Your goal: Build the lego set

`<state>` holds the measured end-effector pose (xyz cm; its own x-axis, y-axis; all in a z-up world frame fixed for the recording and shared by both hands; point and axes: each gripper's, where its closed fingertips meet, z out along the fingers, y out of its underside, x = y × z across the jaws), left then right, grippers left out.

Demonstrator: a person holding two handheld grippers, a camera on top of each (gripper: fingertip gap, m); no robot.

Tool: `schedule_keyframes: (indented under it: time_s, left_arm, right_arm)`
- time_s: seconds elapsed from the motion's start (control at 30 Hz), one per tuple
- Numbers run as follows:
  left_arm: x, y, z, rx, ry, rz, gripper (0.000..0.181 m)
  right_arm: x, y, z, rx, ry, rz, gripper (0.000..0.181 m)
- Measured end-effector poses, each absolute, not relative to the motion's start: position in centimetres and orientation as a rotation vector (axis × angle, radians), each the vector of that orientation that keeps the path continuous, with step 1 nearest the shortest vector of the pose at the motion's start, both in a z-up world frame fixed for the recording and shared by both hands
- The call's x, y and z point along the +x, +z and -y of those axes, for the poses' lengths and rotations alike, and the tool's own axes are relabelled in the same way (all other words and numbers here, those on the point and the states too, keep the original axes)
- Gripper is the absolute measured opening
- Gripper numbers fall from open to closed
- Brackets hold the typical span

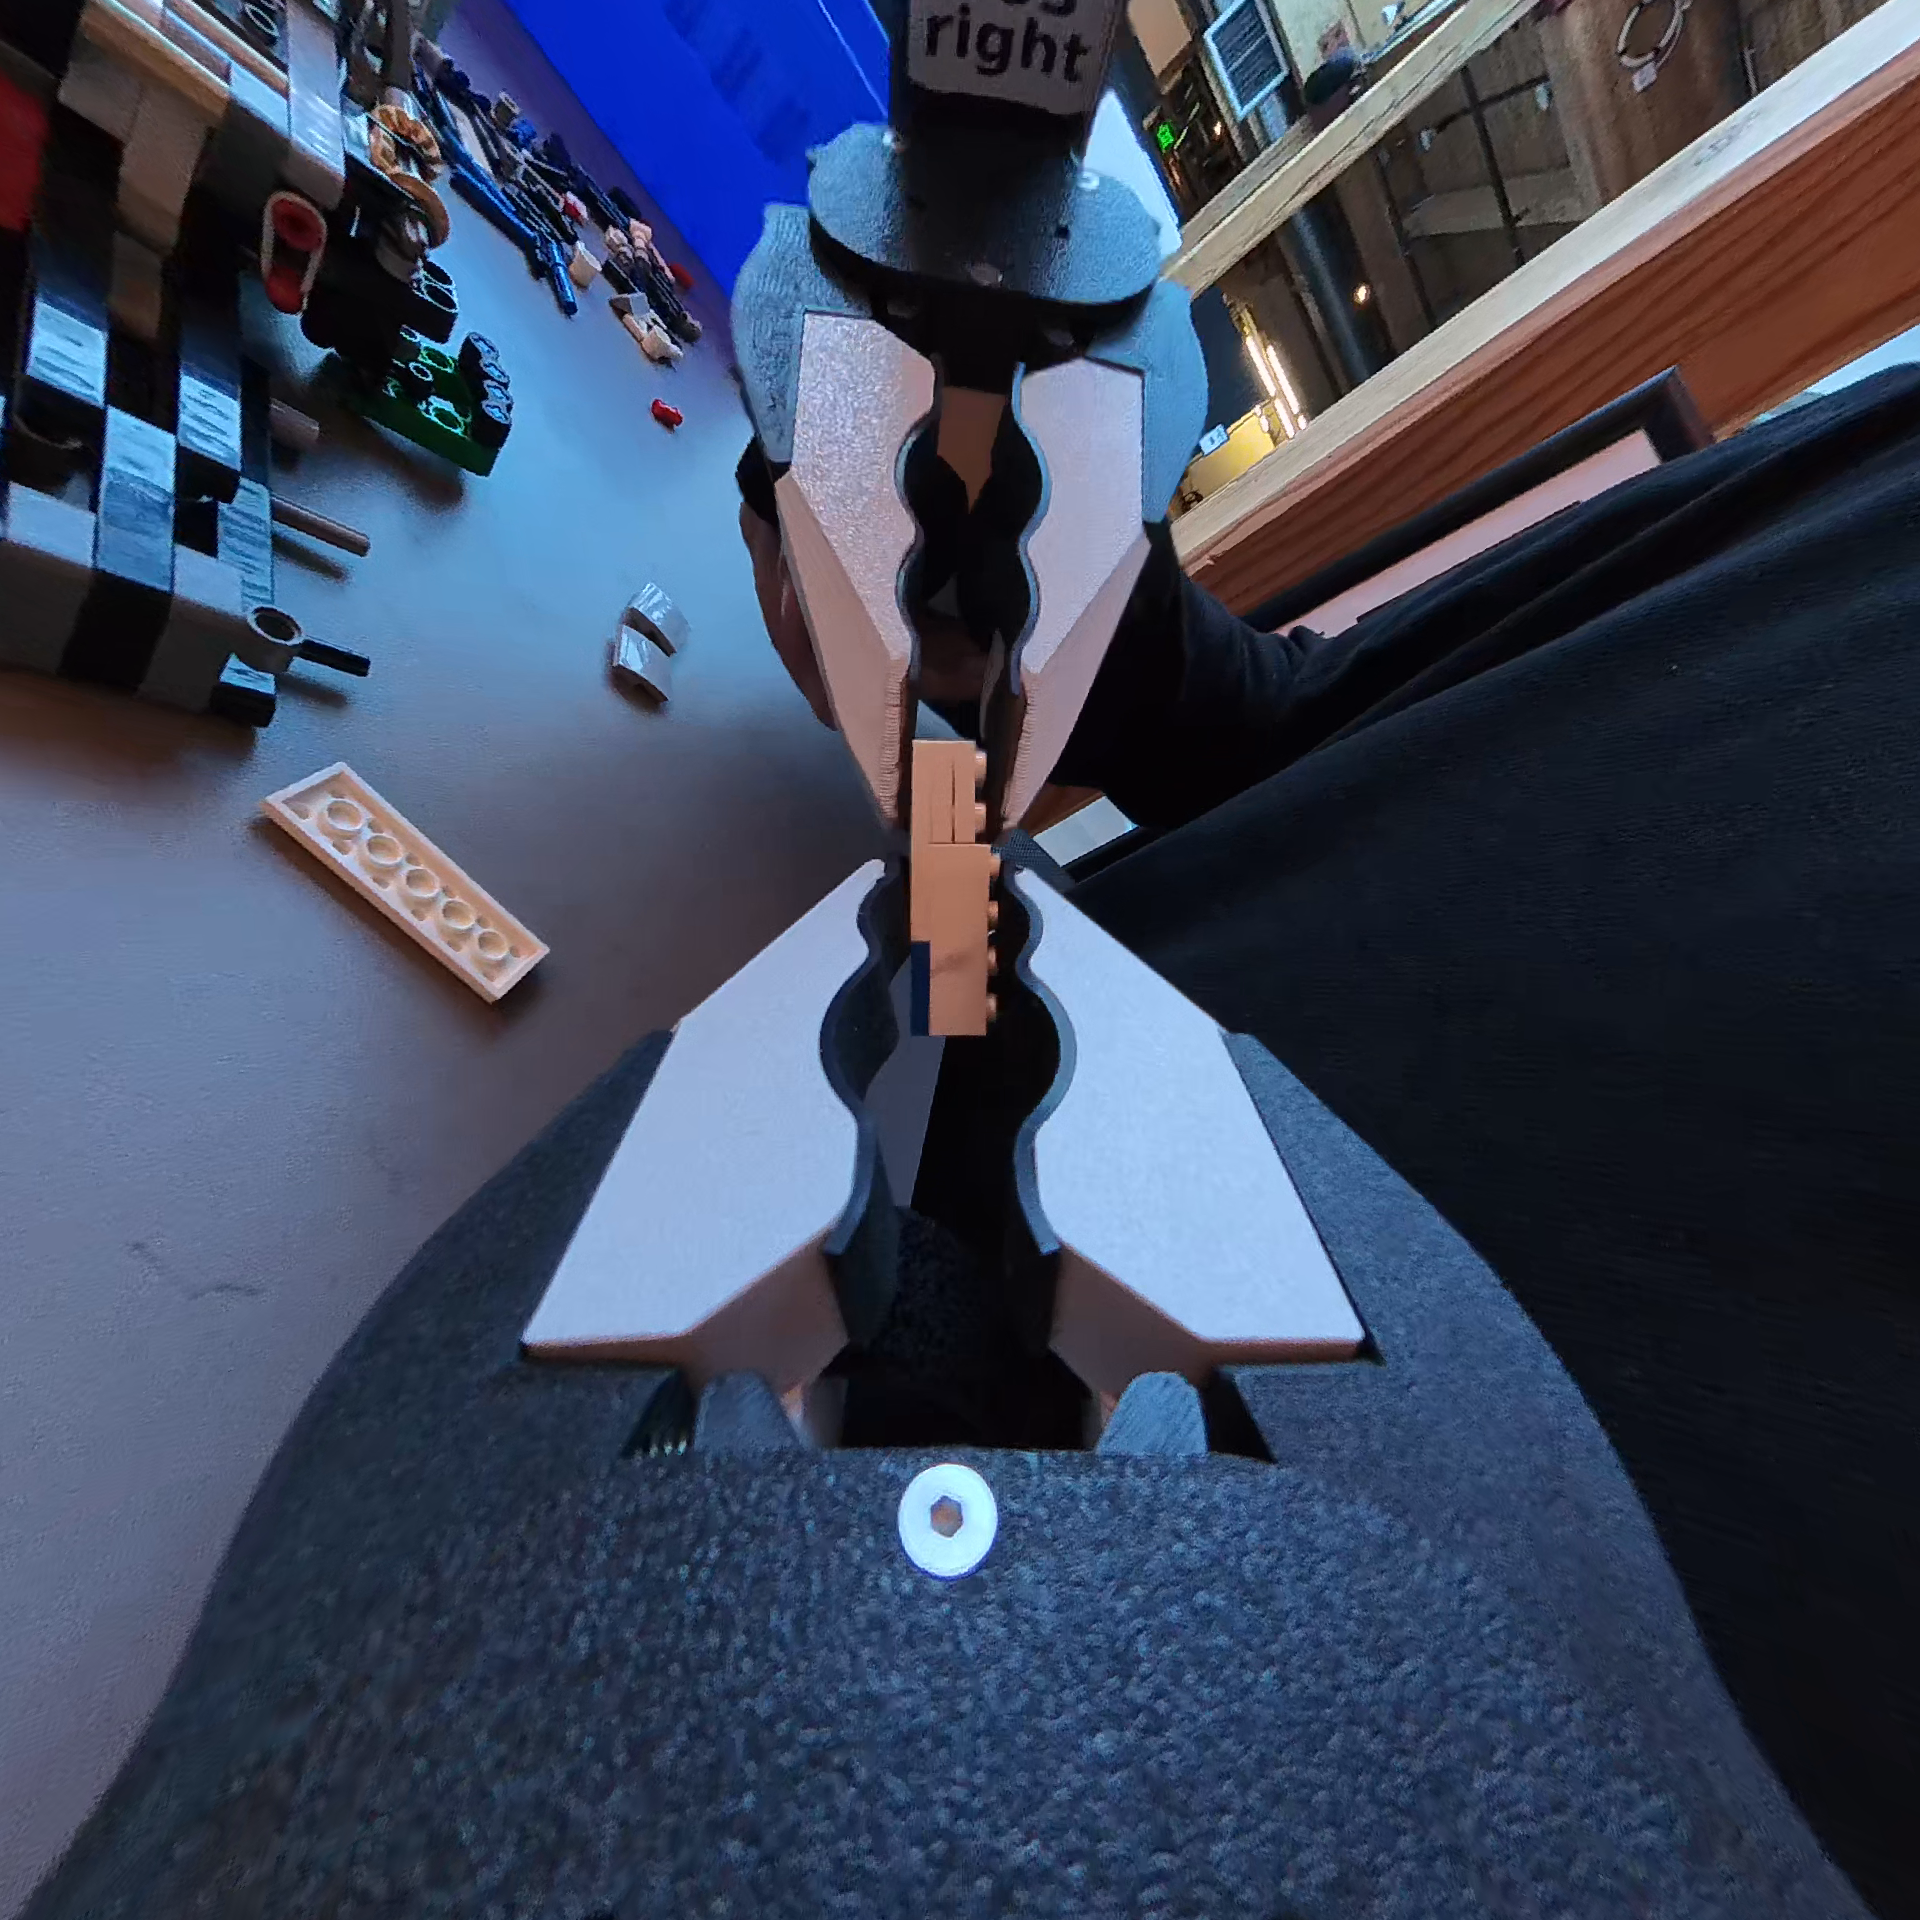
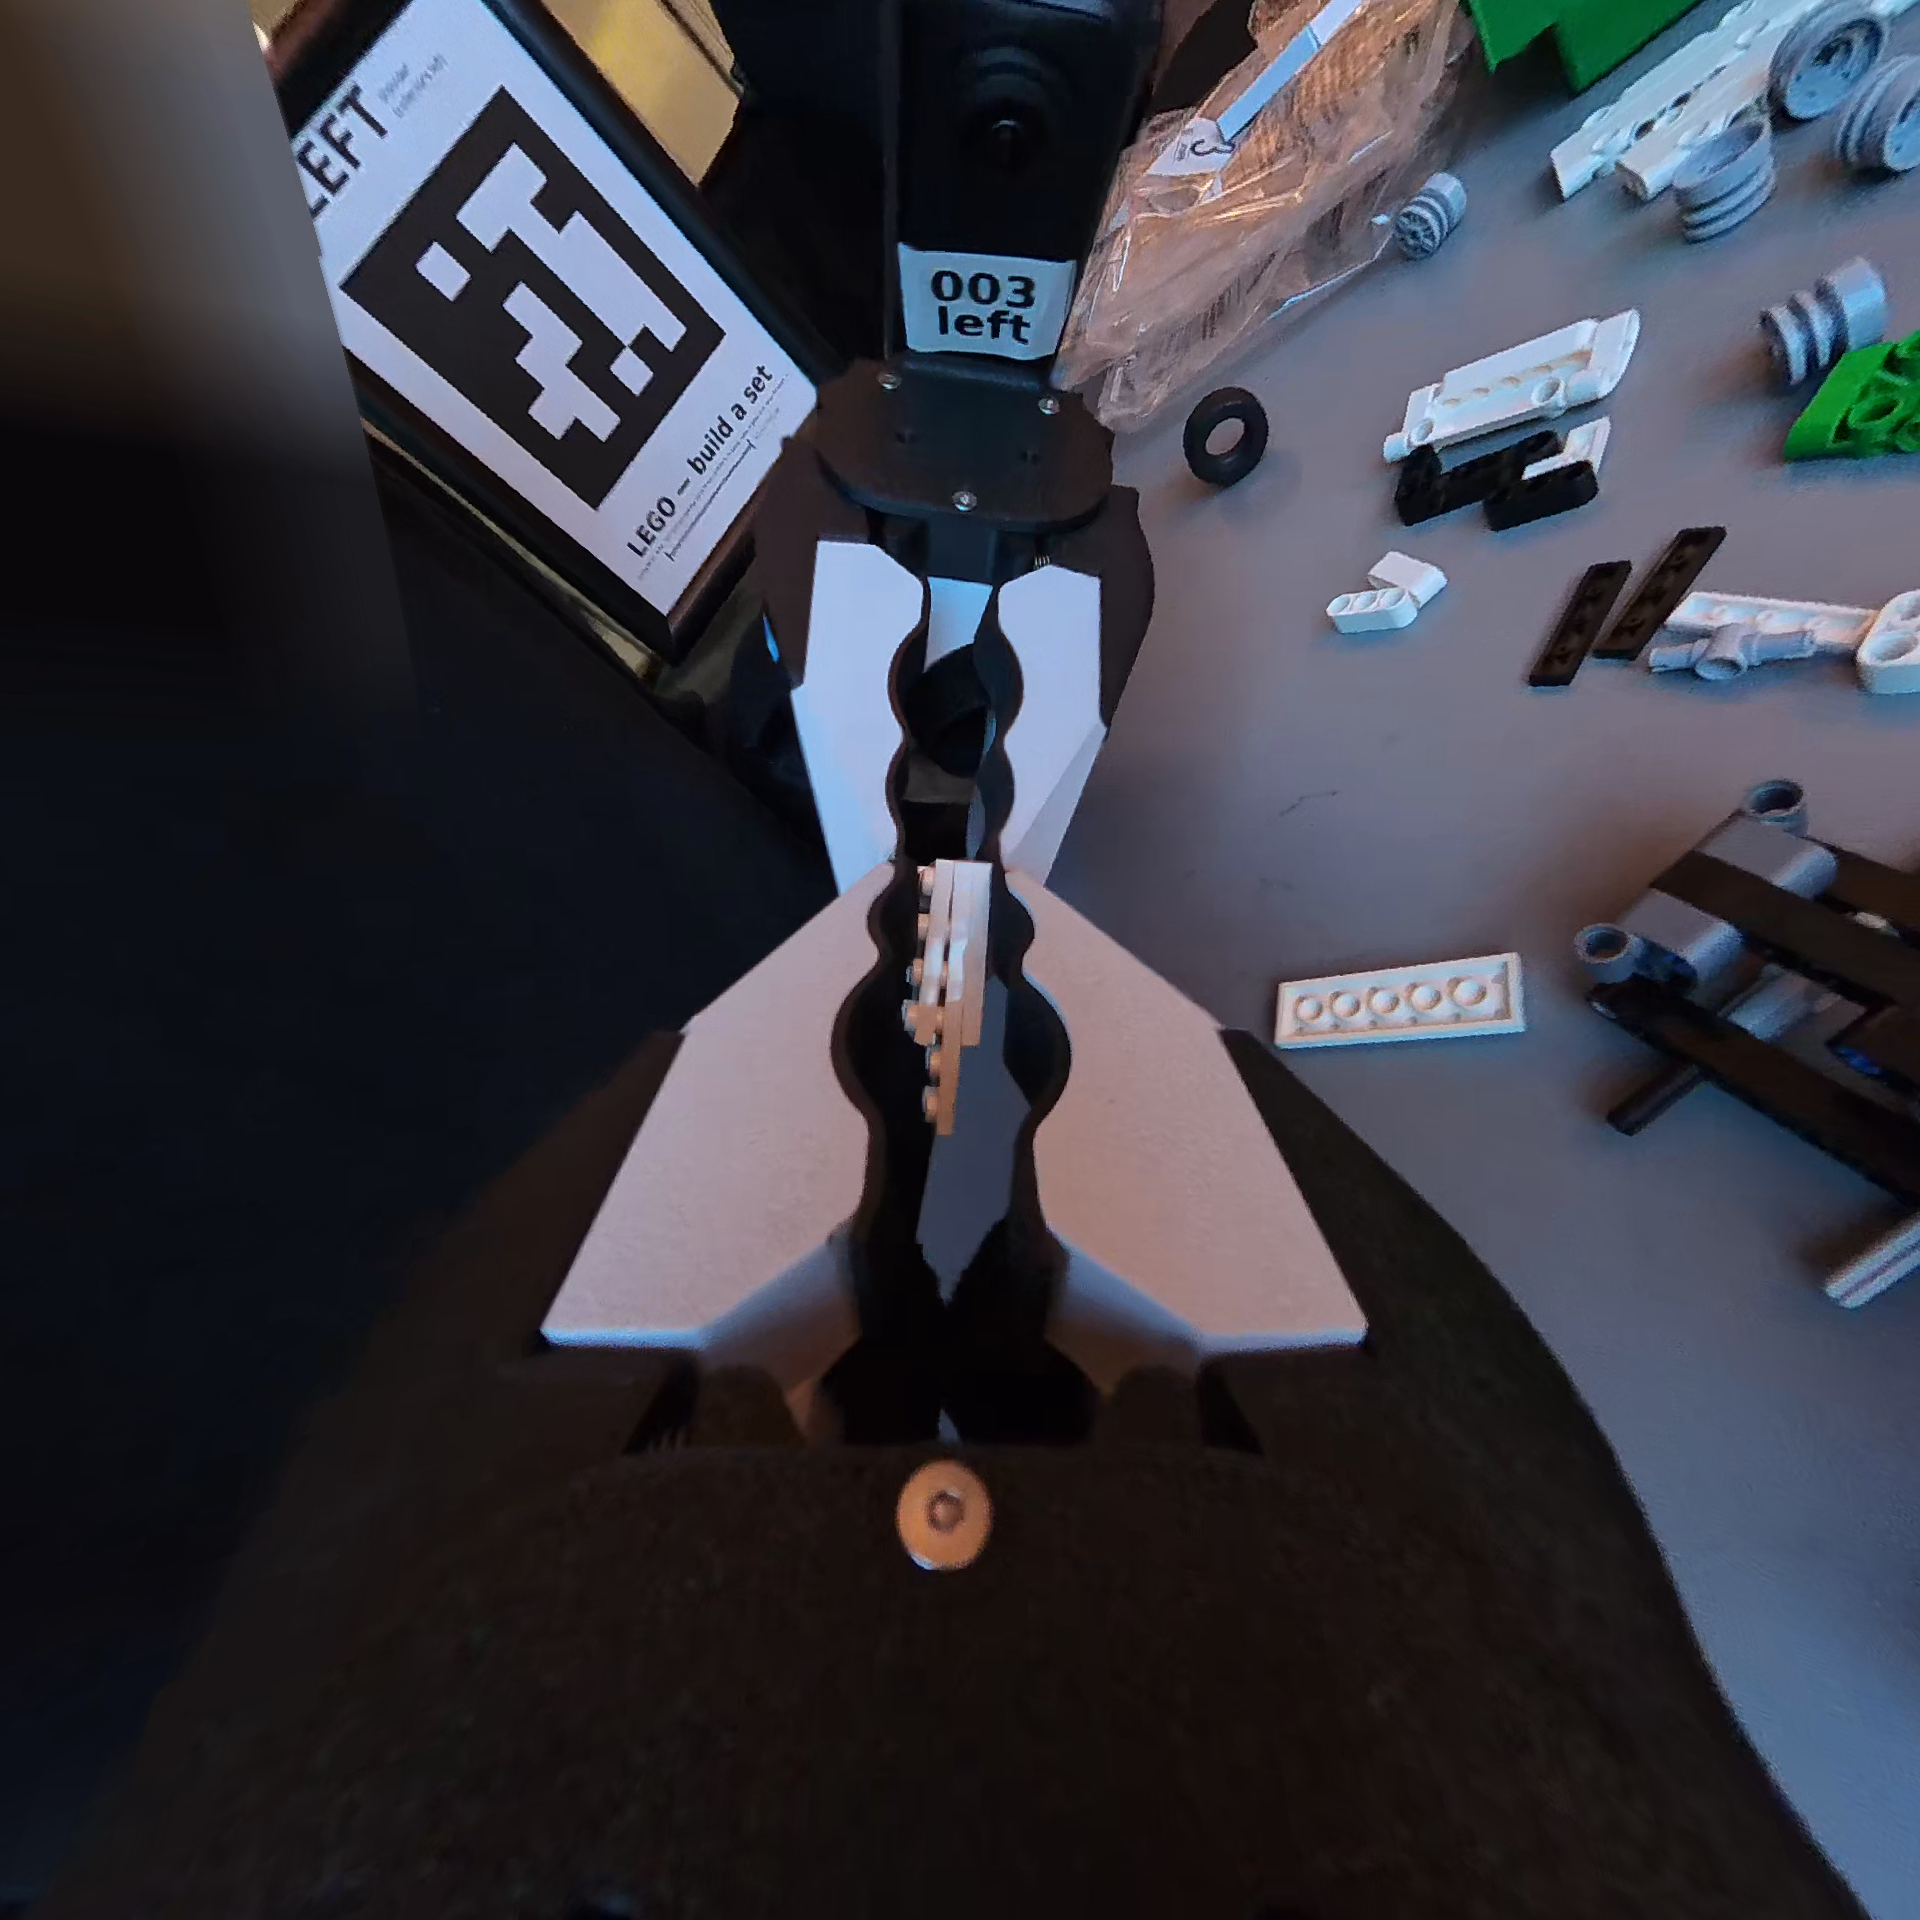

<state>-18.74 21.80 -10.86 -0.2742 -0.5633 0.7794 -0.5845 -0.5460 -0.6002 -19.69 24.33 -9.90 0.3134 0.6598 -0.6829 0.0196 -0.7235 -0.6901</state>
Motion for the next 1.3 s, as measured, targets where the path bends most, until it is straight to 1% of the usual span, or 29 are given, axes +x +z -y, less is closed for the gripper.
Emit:
schedule_keyframes:
  time_s: [0.2, 0.33, 0.43, 0.5, 0.67, 0.77, 1.0, 1.2, 1.27, 1.3]
  left_arm:
    - [-18.5, -11.4, -21.9, 1.927, 1.943, 1.584, 0.014]
    - [-18.4, -11.1, -21.7, 1.91, 1.949, 1.575, 0.014]
    - [-18.4, -10.4, -22.1, 1.865, 2.04, 1.497, 0.014]
    - [-18.6, -11.1, -22.9, 1.904, 2.041, 1.52, 0.014]
    - [-19.0, -10.9, -23.3, 1.902, 2.106, 1.527, 0.014]
    - [-18.9, -10.8, -23.1, 1.905, 2.112, 1.561, 0.014]
    - [-19.1, -10.6, -22.6, 1.873, 2.123, 1.646, 0.014]
    - [-19.0, -10.2, -22.4, 1.853, 2.133, 1.725, 0.014]
    - [-19.1, -9.8, -22.2, 1.822, 2.167, 1.703, 0.014]
    - [-19.1, -9.8, -22.3, 1.828, 2.176, 1.708, 0.014]
  right_arm:
    - [-19.4, -10.4, -24.2, -2.014, 1.297, 0.692, 0.011]
    - [-19.3, -10.2, -24.0, -1.989, 1.373, 0.656, 0.012]
    - [-19.2, -9.5, -24.7, -1.954, 1.378, 0.601, 0.013]
    - [-18.8, -9.3, -24.7, -1.935, 1.404, 0.587, 0.029]
    - [-18.7, -10.7, -24.2, -2.04, 1.381, 0.631, 0.027]
    - [-19.4, -10.9, -24.0, -2.064, 1.365, 0.677, 0.014]
    - [-19.5, -10.7, -23.5, -2.065, 1.318, 0.778, 0.011]
    - [-19.4, -10.3, -23.3, -2.04, 1.378, 0.767, 0.01]
    - [-19.4, -9.7, -23.1, -2.015, 1.403, 0.763, 0.012]
    - [-19.2, -9.6, -23.2, -2.004, 1.383, 0.764, 0.016]
